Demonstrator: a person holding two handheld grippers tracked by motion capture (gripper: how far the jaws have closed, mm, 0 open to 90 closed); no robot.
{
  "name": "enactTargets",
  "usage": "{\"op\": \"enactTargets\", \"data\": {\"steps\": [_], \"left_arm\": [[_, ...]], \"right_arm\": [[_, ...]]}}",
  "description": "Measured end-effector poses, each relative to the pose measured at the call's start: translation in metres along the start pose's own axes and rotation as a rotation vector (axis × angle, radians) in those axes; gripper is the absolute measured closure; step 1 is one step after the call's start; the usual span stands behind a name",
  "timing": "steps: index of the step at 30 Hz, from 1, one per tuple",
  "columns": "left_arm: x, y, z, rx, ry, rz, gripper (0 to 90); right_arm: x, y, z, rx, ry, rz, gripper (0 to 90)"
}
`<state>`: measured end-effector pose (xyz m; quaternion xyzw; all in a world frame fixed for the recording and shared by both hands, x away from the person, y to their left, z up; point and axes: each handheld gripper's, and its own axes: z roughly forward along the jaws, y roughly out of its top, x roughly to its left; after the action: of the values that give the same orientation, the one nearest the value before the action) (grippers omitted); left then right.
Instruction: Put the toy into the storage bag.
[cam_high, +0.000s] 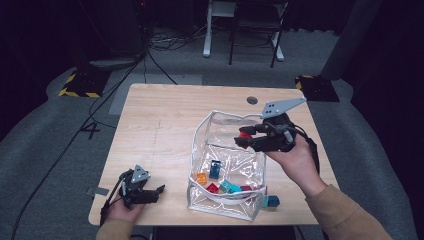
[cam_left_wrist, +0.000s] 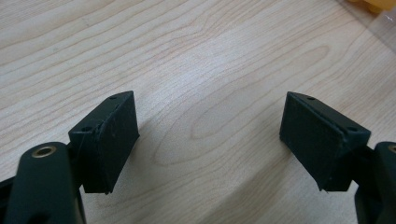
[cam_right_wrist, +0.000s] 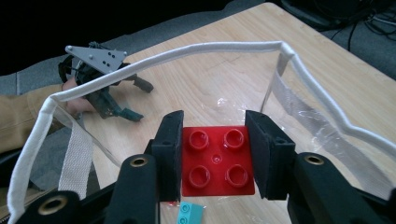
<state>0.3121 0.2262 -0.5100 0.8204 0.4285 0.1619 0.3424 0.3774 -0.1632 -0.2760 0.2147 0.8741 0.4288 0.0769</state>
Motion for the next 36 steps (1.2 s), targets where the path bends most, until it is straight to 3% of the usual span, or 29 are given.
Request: {"op": "enactTargets", "data": {"steps": [13, 24, 27, 36], "left_arm": [[0.0, 0.0, 0.0, 0.0, 0.001, 0.001, 19.7], [0.0, 0.0, 0.0, 0.001, 0.002, 0.001, 19.7], [0.0, 0.0, 0.0, 0.0, 0.001, 0.001, 19.7], [0.0, 0.0, 0.0, 0.0, 0.0, -0.001, 19.7]], "right_arm": [[0.003, -0.002, 0.026, 0.072, 0.03, 0.004, 59.4], [0.006, -0.006, 0.042, 0.187, 0.056, 0.006, 58.1], [0.005, -0.007, 0.043, 0.168, 0.068, -0.009, 44.8], [0.004, -0.009, 0.021, 0.085, 0.076, -0.008, 41.7]]}}
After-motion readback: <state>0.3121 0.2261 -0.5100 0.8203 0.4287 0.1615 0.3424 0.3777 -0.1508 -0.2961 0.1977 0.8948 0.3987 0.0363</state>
